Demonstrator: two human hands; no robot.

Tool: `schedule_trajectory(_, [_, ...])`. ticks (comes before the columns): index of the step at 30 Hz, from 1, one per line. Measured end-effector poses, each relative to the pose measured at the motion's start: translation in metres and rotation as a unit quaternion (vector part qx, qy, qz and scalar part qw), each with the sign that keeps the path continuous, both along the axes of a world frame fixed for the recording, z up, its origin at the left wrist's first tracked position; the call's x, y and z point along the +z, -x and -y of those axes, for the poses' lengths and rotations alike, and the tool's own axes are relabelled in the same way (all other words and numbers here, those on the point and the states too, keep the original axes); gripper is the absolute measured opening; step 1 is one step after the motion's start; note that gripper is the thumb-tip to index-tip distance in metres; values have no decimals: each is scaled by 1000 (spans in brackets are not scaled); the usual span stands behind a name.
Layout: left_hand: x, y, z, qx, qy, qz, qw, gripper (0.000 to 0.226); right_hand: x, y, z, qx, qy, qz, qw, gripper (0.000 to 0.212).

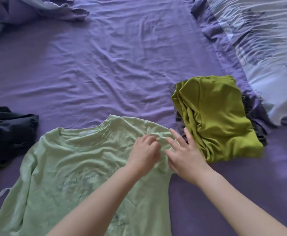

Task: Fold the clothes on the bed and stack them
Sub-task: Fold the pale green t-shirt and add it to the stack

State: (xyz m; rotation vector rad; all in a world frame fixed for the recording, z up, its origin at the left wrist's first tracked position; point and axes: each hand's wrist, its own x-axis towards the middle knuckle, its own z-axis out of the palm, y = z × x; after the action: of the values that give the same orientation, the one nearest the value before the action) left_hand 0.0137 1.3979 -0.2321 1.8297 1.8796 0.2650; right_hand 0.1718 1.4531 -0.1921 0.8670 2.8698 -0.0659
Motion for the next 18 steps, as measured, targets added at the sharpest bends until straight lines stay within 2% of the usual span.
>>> schedule_trajectory(3, [-10, -6, 10, -53, 100, -86, 990, 55, 1, -16, -7, -32, -39, 69, 996, 23])
schedule_trajectory(7, [-13, 1, 11, -71, 137, -152, 976, 72, 10, -25, -34, -111, -69, 42, 990, 15])
schedule_trajectory(9, [-13, 0, 12, -66, 142, -173, 973, 75, 12, -26, -41, -128, -72, 29, 989, 19])
schedule_trajectory(11, [-13, -6, 17, -63, 141, -176, 972, 74, 13, -23, -41, -115, -72, 17, 991, 25])
schedule_trajectory(14, [-11, -17, 28, -79, 152, -165, 971, 72, 9, -21, -31, -63, -84, 40, 994, 19])
schedule_trajectory(16, [-9, -19, 38, -52, 148, -152, 976, 71, 7, -20, -21, -70, -71, 102, 990, 18])
schedule_trajectory(18, [-7, -14, 53, -6, 138, -141, 980, 71, 7, -20, -8, -83, -81, 90, 989, 28])
